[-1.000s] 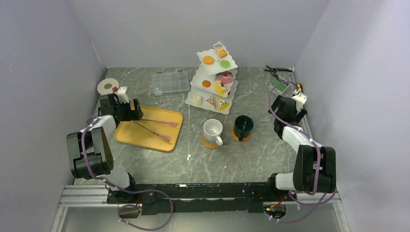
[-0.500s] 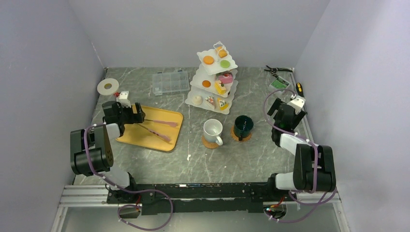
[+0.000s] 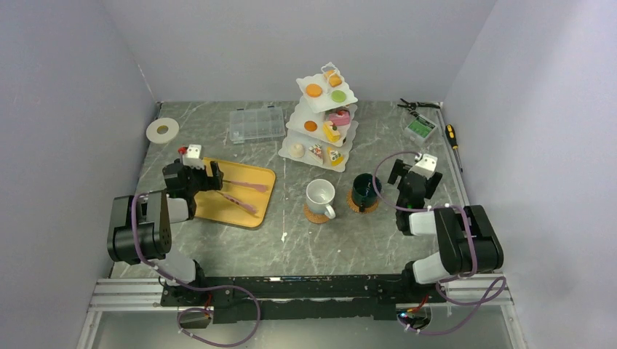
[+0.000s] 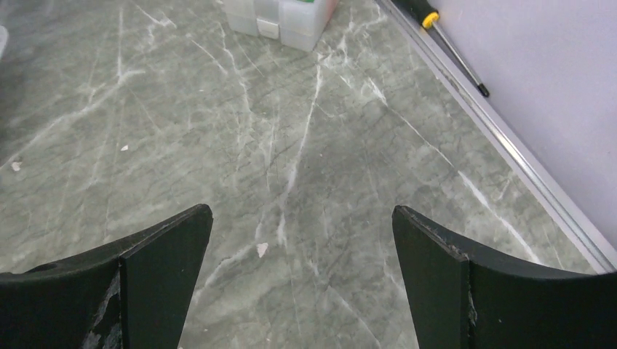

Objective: Serve the afternoon tea
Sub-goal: Reset both arms

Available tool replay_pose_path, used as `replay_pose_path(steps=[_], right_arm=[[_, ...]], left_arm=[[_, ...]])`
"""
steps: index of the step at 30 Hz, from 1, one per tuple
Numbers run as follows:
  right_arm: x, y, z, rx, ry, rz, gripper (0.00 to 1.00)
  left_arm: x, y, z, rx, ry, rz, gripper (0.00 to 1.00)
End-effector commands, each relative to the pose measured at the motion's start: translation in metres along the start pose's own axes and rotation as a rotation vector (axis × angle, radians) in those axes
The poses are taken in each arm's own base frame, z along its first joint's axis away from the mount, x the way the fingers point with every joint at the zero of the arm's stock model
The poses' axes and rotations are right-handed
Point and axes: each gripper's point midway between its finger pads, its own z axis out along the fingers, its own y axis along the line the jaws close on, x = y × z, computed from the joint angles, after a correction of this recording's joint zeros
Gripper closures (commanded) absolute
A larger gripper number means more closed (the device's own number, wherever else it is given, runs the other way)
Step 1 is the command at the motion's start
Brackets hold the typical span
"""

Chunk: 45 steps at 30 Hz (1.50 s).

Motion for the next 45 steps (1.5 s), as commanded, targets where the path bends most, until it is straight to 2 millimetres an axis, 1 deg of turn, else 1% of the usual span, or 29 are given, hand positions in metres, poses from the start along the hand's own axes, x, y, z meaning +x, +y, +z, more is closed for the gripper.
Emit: replay_pose_path(steps=[1, 2, 3, 4, 5, 6, 8, 10, 11, 14, 15, 17, 19, 45], right_arm=[[-0.036, 0.003, -0.015, -0.033, -0.200, 0.025, 0.00], [-0.028, 0.004, -0.021, -0.062, -0.196, 0.023, 0.00], [-0.026, 0.005, -0.024, -0.084, -0.226, 0.020, 0.00], [-0.036, 0.003, -0.029, -0.072, -0.293, 0.012, 0.00], [-0.032, 0.007, -0.027, -0.074, -0.264, -0.004, 0.00], [-0.026, 0.012, -0.021, -0.081, -0.207, -0.002, 0.00], [-0.023, 0.012, -0.004, -0.084, -0.155, 0.005, 0.00], [-0.019, 0.005, -0.001, -0.109, -0.117, 0.054, 0.00], [-0.023, 0.002, -0.001, -0.103, -0.144, 0.047, 0.00], [-0.021, 0.002, -0.002, -0.101, -0.129, 0.046, 0.00], [-0.024, 0.003, -0.002, -0.105, -0.146, 0.047, 0.00], [-0.022, 0.002, -0.002, -0.101, -0.134, 0.048, 0.00], [-0.024, 0.002, -0.002, -0.104, -0.150, 0.047, 0.00], [-0.024, 0.002, -0.003, -0.104, -0.147, 0.048, 0.00]], left_arm=[[-0.012, 0.001, 0.001, -0.018, -0.121, 0.030, 0.06], [-0.009, 0.000, 0.000, -0.016, -0.129, 0.033, 0.06], [-0.008, 0.000, 0.000, -0.019, -0.146, 0.035, 0.06], [-0.008, 0.000, -0.002, -0.019, -0.158, 0.037, 0.06], [-0.007, -0.001, -0.002, -0.016, -0.147, 0.039, 0.06], [-0.007, -0.001, -0.001, -0.011, -0.137, 0.040, 0.06], [-0.006, -0.002, 0.002, -0.001, -0.127, 0.038, 0.06], [-0.007, -0.002, 0.003, -0.004, -0.129, 0.039, 0.06], [-0.007, -0.002, 0.002, -0.003, -0.123, 0.039, 0.06], [-0.007, -0.002, 0.003, -0.005, -0.130, 0.040, 0.06], [-0.007, -0.002, 0.003, -0.004, -0.127, 0.039, 0.06], [-0.006, -0.002, 0.002, -0.005, -0.125, 0.039, 0.06], [-0.006, -0.002, 0.002, -0.004, -0.127, 0.038, 0.06], [-0.007, -0.002, 0.002, -0.004, -0.127, 0.039, 0.06]])
